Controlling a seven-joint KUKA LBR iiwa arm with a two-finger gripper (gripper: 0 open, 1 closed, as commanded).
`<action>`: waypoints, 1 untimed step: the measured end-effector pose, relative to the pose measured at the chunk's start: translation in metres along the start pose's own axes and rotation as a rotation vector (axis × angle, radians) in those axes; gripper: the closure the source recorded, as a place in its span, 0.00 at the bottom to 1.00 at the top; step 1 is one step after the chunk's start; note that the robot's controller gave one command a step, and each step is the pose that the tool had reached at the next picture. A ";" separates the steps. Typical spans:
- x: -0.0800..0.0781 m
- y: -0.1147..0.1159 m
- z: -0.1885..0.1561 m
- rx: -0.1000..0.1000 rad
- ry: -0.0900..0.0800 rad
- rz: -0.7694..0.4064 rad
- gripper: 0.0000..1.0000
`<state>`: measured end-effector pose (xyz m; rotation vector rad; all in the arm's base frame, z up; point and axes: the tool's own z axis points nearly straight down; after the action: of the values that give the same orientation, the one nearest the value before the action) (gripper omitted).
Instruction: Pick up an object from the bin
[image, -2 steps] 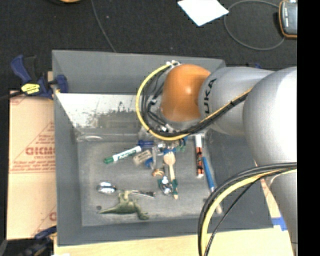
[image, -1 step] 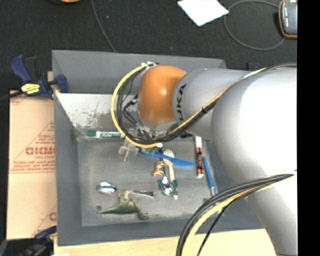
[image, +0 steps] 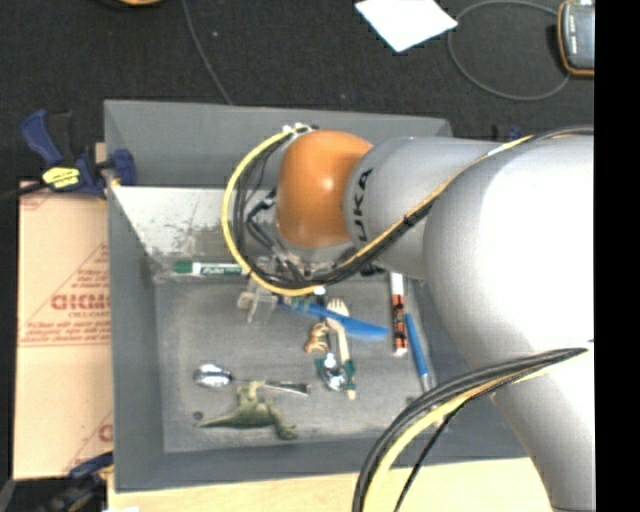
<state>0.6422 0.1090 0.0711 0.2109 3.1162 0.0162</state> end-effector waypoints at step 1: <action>0.002 -0.001 -0.012 0.002 0.008 0.000 1.00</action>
Offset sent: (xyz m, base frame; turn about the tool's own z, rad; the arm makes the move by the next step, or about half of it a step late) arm -0.0016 -0.0005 0.0941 0.0004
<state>0.6395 0.1085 0.0830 0.2121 3.1246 0.0136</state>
